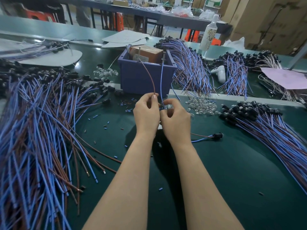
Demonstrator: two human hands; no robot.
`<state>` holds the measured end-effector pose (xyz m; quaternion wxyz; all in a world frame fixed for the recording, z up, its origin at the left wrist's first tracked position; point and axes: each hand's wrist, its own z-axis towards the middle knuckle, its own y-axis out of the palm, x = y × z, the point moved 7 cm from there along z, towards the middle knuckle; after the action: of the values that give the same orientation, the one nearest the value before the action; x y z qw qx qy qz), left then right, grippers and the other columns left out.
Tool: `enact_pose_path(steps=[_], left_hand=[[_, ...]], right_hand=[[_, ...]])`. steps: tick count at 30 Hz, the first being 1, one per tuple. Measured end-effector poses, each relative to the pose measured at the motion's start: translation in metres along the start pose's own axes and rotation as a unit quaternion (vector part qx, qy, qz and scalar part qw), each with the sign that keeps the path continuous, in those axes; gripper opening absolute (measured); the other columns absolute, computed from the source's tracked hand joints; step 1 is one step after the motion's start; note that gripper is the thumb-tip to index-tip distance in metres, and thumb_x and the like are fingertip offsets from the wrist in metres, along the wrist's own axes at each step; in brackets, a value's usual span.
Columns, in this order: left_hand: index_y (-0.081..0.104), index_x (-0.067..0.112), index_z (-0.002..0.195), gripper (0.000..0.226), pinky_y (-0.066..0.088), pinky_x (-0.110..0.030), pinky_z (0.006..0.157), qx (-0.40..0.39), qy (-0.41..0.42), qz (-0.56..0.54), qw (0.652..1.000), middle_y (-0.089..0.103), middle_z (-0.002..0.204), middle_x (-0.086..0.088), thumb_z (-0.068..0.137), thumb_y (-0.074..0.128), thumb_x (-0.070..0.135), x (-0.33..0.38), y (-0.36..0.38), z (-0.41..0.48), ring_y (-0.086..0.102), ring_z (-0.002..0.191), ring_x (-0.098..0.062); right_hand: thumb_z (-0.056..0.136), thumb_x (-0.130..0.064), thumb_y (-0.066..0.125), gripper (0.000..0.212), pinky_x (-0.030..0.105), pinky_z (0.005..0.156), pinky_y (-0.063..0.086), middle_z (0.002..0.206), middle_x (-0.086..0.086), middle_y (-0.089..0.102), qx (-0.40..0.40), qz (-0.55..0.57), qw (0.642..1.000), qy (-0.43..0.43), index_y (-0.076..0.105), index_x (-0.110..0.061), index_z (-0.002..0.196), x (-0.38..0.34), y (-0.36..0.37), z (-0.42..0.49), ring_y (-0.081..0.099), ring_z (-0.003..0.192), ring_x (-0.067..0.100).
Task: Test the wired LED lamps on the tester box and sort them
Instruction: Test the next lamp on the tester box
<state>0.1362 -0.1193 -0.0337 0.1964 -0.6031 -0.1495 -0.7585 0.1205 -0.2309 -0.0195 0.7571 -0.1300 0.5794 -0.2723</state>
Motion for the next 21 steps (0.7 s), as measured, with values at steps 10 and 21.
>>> enact_pose_path(steps=[10,21], left_hand=[[0.066,0.014,0.098,0.018,0.046,-0.022,0.071,0.005,-0.015,0.001,1.0,0.059,0.069,0.01,0.097,0.048,0.016,-0.0033,-0.0014,-0.0001,0.056,0.066,-0.002],[0.061,0.018,0.088,0.012,0.05,-0.025,0.075,0.02,0.015,0.008,1.0,0.064,0.074,0.004,0.095,0.052,0.016,0.0041,-0.0034,-0.0082,0.062,0.075,-0.013]], right_hand=[[0.084,-0.01,0.053,0.025,0.043,0.08,0.05,0.084,0.011,0.071,-0.001,0.003,1.0,-0.001,0.061,-0.017,0.106,-0.0002,0.0006,-0.0006,0.064,0.082,0.032],[0.085,-0.012,0.054,0.022,0.042,0.079,0.049,0.083,0.011,0.071,0.003,0.005,1.0,0.007,0.063,-0.017,0.104,0.0011,-0.0002,-0.0005,0.062,0.081,0.032]])
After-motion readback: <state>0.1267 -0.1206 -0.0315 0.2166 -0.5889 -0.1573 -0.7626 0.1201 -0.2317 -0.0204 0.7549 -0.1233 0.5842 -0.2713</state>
